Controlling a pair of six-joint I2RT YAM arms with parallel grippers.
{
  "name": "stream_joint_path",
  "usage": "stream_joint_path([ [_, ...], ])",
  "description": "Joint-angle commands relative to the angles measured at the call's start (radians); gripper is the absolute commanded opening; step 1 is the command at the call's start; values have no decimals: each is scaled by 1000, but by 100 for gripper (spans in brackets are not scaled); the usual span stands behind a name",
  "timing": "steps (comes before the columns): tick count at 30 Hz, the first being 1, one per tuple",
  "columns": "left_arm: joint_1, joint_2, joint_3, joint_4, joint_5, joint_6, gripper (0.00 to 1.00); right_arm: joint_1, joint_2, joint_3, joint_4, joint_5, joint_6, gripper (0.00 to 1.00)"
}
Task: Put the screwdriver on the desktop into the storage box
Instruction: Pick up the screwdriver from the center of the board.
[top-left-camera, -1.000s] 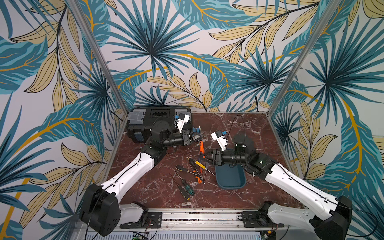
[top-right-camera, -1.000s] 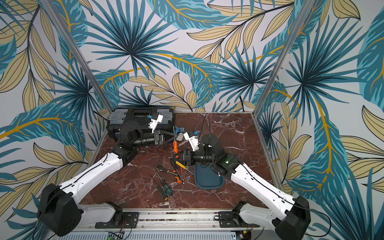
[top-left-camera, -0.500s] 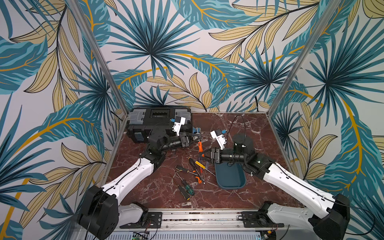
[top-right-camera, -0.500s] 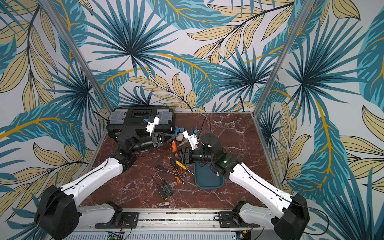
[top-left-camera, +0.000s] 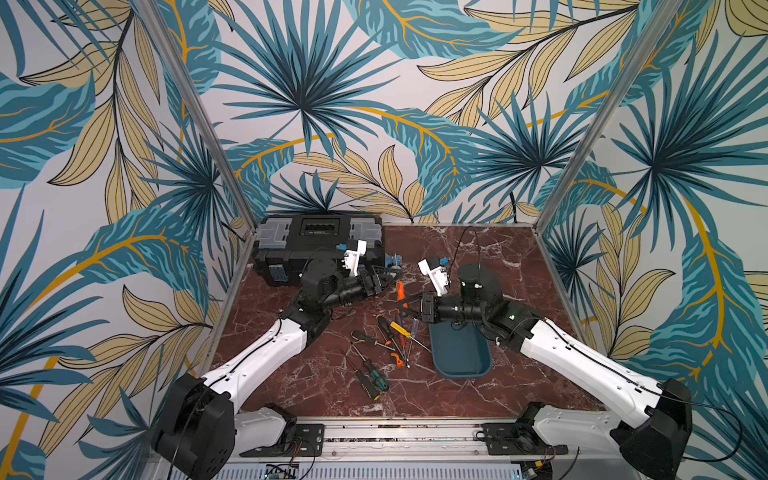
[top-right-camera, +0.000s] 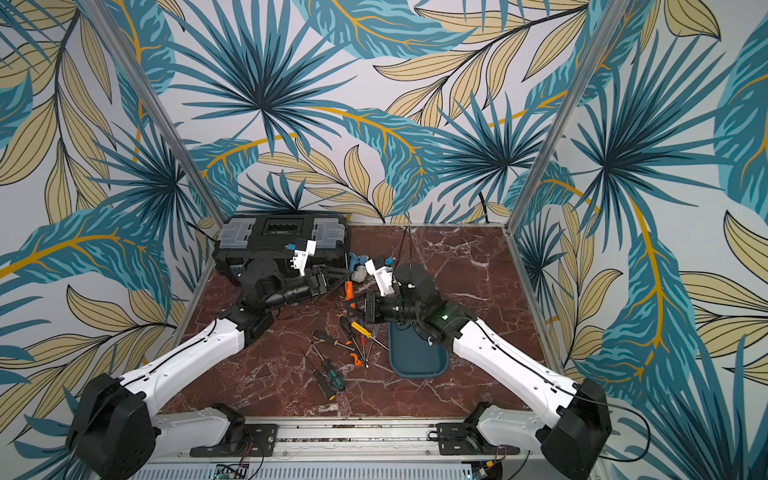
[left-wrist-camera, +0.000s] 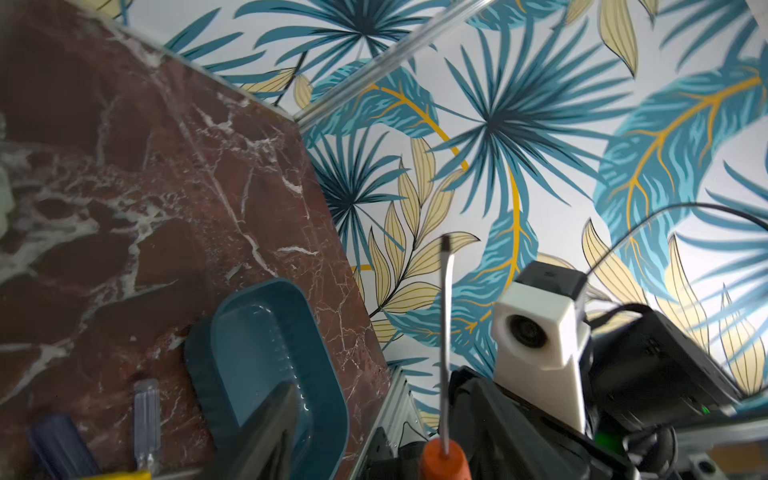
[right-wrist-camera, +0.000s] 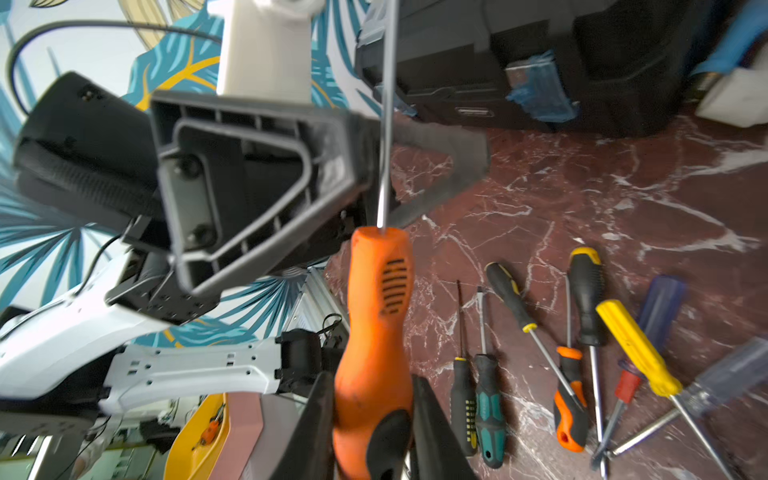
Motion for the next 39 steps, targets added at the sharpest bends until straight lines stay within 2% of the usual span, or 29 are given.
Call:
stream_joint_path([
  [1,-97,-12,126,-304,-162,231,78,15,42,107,-267,217,-111,0],
  [4,-118,15,130,-310,-197,200,71,30,63,147,-336,294,-150,0],
  [11,-118,89,133,-260,-204,104,48,49,46,158,-332,287,-165,0],
  [17,-119,135,138,-176,-150,39,42,61,34,141,-320,257,-172,0],
  [19,-119,145,133,-138,-134,12,35,61,31,132,-308,253,-165,0],
  [25,-113,172,94,-31,-103,-82,4,60,6,102,-259,253,-140,0],
  [26,-108,172,85,-17,-102,-96,0,60,2,98,-255,254,-134,6],
  [27,-106,172,76,-1,-98,-106,0,58,-4,95,-251,253,-129,17],
  [29,-93,170,56,35,-83,-124,0,49,-17,83,-236,225,-116,42],
  [31,-82,169,32,95,-61,-149,0,31,-31,63,-210,170,-95,57],
  [34,-70,170,-11,253,-13,-201,0,-10,-55,13,-140,56,-54,63],
  [39,-67,169,-42,443,57,-252,0,-79,-92,-61,-30,-67,22,61],
])
